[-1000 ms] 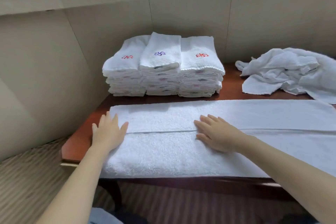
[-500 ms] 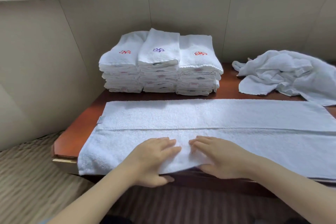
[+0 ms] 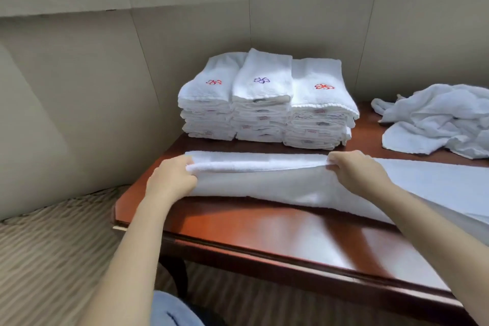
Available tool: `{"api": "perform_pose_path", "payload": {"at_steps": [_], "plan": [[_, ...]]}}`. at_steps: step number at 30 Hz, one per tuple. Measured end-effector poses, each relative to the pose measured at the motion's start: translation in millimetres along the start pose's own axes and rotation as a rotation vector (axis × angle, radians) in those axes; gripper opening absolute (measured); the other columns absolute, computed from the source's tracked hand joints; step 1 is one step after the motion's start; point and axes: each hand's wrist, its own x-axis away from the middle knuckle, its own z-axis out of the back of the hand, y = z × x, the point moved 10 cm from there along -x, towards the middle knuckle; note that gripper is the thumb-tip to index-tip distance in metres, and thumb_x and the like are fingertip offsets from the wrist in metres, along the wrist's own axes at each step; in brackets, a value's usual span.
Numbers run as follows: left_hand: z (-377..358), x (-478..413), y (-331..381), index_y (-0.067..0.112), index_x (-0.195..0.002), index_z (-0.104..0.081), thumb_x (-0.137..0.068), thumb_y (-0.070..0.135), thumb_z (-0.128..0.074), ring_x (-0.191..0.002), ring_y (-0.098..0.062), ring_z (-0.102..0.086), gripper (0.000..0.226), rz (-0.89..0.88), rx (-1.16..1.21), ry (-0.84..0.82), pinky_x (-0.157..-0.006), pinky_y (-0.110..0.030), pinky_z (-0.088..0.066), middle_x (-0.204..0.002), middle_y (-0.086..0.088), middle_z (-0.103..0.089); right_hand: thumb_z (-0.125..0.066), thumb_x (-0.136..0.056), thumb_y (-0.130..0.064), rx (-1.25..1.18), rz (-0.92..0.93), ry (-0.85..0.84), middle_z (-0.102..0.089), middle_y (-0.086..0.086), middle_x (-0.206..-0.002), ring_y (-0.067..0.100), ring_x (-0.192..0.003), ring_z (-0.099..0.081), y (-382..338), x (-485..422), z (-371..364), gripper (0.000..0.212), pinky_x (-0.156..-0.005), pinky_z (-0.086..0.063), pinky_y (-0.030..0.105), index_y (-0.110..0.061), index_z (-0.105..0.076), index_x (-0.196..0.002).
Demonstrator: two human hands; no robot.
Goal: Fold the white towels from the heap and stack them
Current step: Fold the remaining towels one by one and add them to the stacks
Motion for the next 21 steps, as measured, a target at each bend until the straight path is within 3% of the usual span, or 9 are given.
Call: {"api": "perform_pose_path", "payload": {"at_steps": [2, 6, 8, 11, 13, 17, 21], "plan": [[-3.3, -11.5, -21.3, 0.032, -0.101, -0.058, -0.075, 0.017, -0.056, -0.088, -0.025, -0.056, 0.031, 0.111, 0.205, 0.065, -0.071, -0.029, -0.041, -0.101, 0.002, -0.063, -0.048, -0.096, -0.023, -0.049, -0.081, -0.005, -0.054, 0.004, -0.086, 0.034, -0.089, -0.056, 9.9, -14.8, -11.8, 0.020, -0.061, -0.033, 0.031, -0.021, -0.042, -0.077], [-21.8, -14.2, -47.2, 0.021, -0.138, -0.036, -0.074, 0.023, -0.074, -0.095, -0.022, -0.053, 0.075, 0.313, 0.638, 0.180, -0.078, -0.031, -0.041, -0.106, 0.000, -0.054, -0.045, -0.093, -0.017, -0.035, -0.117, -0.058, -0.060, 0.005, -0.095, 0.031, -0.092, -0.056, 11.3, -30.5, -46.4, 0.009, -0.061, -0.033, 0.031, -0.017, -0.052, -0.088], [-28.0, -13.3, -62.8, 0.015, -0.134, -0.041, -0.078, 0.022, -0.072, -0.099, -0.026, -0.055, 0.064, 0.401, 0.703, 0.259, -0.079, -0.030, -0.040, -0.108, -0.005, -0.058, -0.041, -0.097, -0.024, 0.014, -0.108, -0.002, -0.063, 0.007, -0.095, 0.030, -0.086, -0.056, 10.1, -36.0, -52.0, 0.016, -0.061, -0.035, 0.032, -0.014, -0.052, -0.090], [-32.6, -20.3, -69.3, 0.013, -0.102, -0.062, -0.088, 0.025, -0.060, -0.094, -0.023, -0.054, 0.019, 0.400, 0.545, 0.241, -0.075, -0.026, -0.036, -0.112, -0.007, -0.065, -0.040, -0.098, -0.033, -0.040, -0.116, 0.067, -0.062, 0.008, -0.086, 0.028, -0.072, -0.047, 11.7, -44.7, -49.1, 0.027, -0.058, -0.034, 0.033, -0.015, -0.046, -0.079], [-34.2, -25.6, -65.0, 0.015, -0.090, -0.059, -0.093, 0.030, -0.053, -0.089, -0.023, -0.051, 0.016, 0.369, 0.413, 0.207, -0.072, -0.028, -0.034, -0.108, -0.008, -0.066, -0.040, -0.098, -0.034, -0.053, -0.104, 0.120, -0.061, 0.008, -0.083, 0.030, -0.073, -0.049, 11.7, -49.7, -43.1, 0.028, -0.057, -0.036, 0.034, -0.015, -0.048, -0.079], [-29.2, -23.7, -59.8, 0.009, -0.108, -0.055, -0.098, 0.029, -0.043, -0.106, -0.036, -0.056, 0.026, 0.430, 0.195, 0.208, -0.079, -0.037, -0.039, -0.114, -0.013, -0.061, -0.042, -0.097, -0.037, -0.001, -0.088, 0.127, -0.063, 0.010, -0.090, 0.034, -0.085, -0.059, 7.8, -54.8, -46.0, 0.030, -0.061, -0.038, 0.034, -0.012, -0.049, -0.083], [-26.9, -24.9, -50.4, 0.010, -0.114, -0.051, -0.098, 0.023, -0.040, -0.103, -0.033, -0.058, 0.023, 0.448, 0.042, 0.183, -0.072, -0.035, -0.037, -0.114, -0.013, -0.061, -0.048, -0.094, -0.045, -0.014, -0.125, 0.072, -0.065, 0.010, -0.097, 0.032, -0.094, -0.060, 10.8, -57.7, -53.4, 0.031, -0.064, -0.036, 0.033, -0.015, -0.048, -0.083]]}}
